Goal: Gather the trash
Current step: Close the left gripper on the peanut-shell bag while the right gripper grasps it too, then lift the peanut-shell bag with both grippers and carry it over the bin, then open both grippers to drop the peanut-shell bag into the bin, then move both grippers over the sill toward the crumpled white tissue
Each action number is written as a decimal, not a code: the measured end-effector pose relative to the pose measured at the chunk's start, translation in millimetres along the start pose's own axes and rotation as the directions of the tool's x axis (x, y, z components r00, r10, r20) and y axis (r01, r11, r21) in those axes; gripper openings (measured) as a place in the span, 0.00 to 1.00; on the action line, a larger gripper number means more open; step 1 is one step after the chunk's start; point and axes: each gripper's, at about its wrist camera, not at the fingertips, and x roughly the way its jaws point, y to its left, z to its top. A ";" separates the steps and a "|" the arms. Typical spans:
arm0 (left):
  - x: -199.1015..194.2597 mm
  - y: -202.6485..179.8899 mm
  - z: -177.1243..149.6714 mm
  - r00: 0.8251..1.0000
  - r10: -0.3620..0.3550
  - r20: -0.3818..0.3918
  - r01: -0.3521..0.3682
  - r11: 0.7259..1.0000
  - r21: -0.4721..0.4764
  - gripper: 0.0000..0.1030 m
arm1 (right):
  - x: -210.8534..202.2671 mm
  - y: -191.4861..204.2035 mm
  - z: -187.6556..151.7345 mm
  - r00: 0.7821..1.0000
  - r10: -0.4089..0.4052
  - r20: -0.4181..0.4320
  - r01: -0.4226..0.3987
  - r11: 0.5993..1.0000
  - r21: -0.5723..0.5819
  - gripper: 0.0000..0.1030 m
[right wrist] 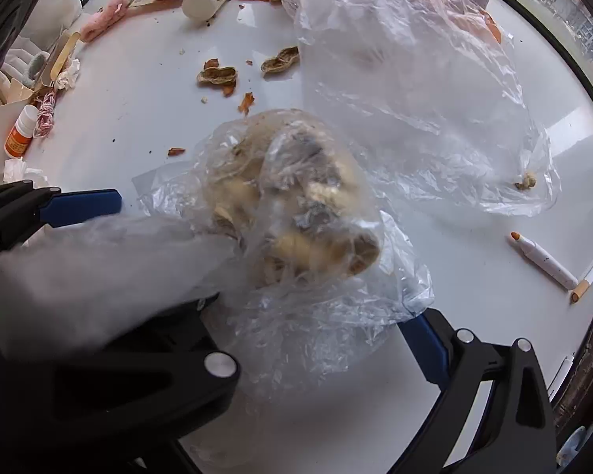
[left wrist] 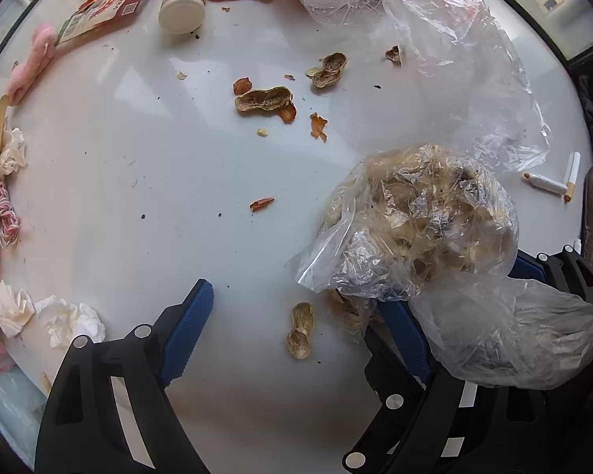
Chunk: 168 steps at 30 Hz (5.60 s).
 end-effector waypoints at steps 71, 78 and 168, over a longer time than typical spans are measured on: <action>-194.3 90.0 -218.8 0.803 0.288 0.522 0.000 0.876 -0.482 0.11 | -153.7 181.5 -75.7 0.862 0.341 0.374 -0.030 0.771 -0.636 0.16; -212.8 158.9 -258.6 0.768 0.385 0.512 0.006 0.795 -0.606 0.11 | -159.1 265.8 -75.2 0.845 0.416 0.336 -0.013 0.644 -0.765 0.16; -217.2 230.3 -299.1 0.765 0.475 0.435 0.015 0.662 -0.749 0.87 | -164.2 339.0 -83.7 0.851 0.373 0.370 0.054 0.638 -0.768 0.93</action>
